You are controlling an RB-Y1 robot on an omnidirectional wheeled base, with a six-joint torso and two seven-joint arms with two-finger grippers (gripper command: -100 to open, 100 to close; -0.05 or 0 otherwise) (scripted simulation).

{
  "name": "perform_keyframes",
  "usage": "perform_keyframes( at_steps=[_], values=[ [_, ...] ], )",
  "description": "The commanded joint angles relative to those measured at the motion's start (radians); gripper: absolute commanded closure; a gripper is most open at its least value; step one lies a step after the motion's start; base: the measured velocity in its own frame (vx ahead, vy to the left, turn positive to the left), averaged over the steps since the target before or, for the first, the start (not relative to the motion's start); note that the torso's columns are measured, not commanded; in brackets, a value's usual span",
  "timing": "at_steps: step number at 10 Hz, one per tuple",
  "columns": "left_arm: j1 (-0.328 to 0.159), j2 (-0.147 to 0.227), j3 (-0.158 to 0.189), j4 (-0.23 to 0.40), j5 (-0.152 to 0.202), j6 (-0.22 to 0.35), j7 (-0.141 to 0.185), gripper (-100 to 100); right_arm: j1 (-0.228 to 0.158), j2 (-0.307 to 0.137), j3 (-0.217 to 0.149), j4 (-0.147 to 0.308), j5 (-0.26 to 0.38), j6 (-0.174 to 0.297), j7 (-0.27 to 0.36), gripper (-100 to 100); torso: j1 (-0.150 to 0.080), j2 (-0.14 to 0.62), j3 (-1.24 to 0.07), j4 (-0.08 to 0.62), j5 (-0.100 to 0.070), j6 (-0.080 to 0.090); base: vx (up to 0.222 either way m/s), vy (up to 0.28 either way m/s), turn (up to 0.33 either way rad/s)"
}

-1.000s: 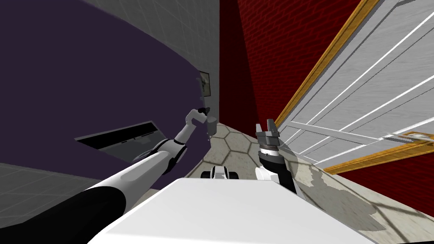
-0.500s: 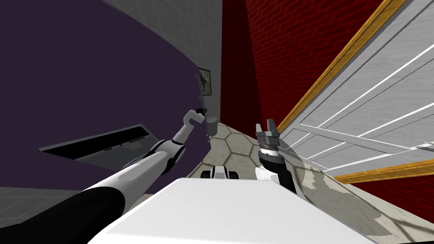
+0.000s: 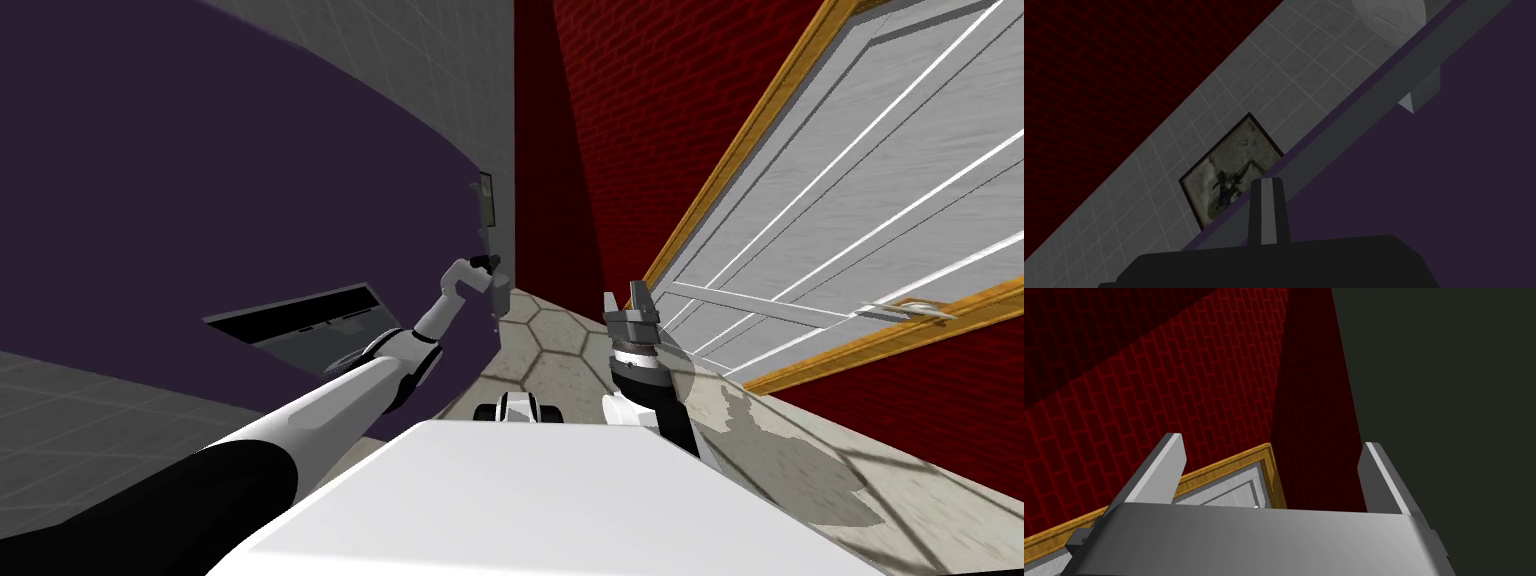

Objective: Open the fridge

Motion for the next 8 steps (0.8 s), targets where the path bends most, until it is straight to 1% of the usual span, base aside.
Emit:
perform_keyframes(
  at_steps=[1,4,5,6,8],
  values=[
    [0.004,-0.032,-0.043,-0.05,0.019,0.011,-0.008,100,0.0,0.0,0.0,0.0,0.0,0.0,0.0,0,0.002,0.001,0.0,0.0,0.001,0.0,-0.276,0.075,-0.096],
    [0.0,-0.061,-0.09,-0.1,0.052,0.023,-0.022,100,0.0,0.0,0.0,0.0,0.0,0.0,0.0,0,-0.001,0.001,0.001,0.001,0.0,0.0,-0.278,0.044,-0.096],
    [-0.002,-0.062,-0.082,-0.087,0.036,0.021,-0.015,100,0.0,0.0,0.0,0.0,0.0,0.0,0.0,0,-0.001,0.001,0.001,0.0,0.0,0.0,-0.129,0.018,-0.025],
    [-0.001,-0.052,-0.065,-0.068,0.025,0.017,-0.01,-100,0.0,0.0,0.0,0.0,0.0,0.0,0.0,0,0.0,-0.006,-0.003,-0.001,0.0,-0.001,0.076,-0.007,0.071],
    [0.0,-0.043,-0.049,-0.051,0.015,0.012,-0.006,-100,0.001,0.0,0.0,0.0,0.0,0.0,0.0,0,-0.002,-0.015,-0.009,-0.005,0.0,0.0,0.183,-0.032,0.061]
  ],
)
